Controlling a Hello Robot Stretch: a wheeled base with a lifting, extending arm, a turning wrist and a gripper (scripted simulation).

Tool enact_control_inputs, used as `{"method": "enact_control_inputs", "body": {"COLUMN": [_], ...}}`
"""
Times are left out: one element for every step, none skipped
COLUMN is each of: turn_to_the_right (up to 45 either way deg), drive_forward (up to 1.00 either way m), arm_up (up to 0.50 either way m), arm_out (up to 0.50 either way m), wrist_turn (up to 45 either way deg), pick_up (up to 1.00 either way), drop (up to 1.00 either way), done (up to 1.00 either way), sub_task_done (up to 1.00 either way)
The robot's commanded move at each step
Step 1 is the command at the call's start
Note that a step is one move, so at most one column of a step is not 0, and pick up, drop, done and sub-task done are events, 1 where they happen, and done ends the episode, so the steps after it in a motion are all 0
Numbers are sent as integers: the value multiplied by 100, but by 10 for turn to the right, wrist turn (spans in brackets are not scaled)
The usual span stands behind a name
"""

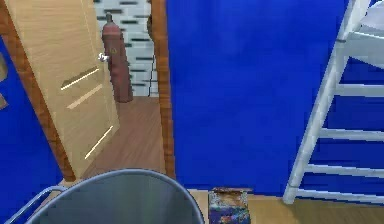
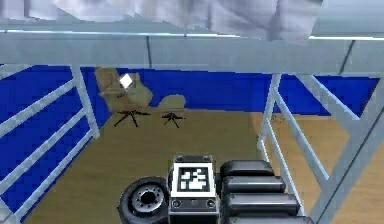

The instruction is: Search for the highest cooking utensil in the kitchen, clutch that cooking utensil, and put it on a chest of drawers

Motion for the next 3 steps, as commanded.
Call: {"method": "enact_control_inputs", "body": {"turn_to_the_right": [300, 0, -450], "drive_forward": [0, 30, 0], "arm_up": [0, 0, 0], "arm_out": [0, 0, 0], "wrist_turn": [0, 0, 0], "pick_up": [0, 0, 0], "drop": [0, 0, 0], "done": [0, 0, 0], "sub_task_done": [0, 0, 0]}}
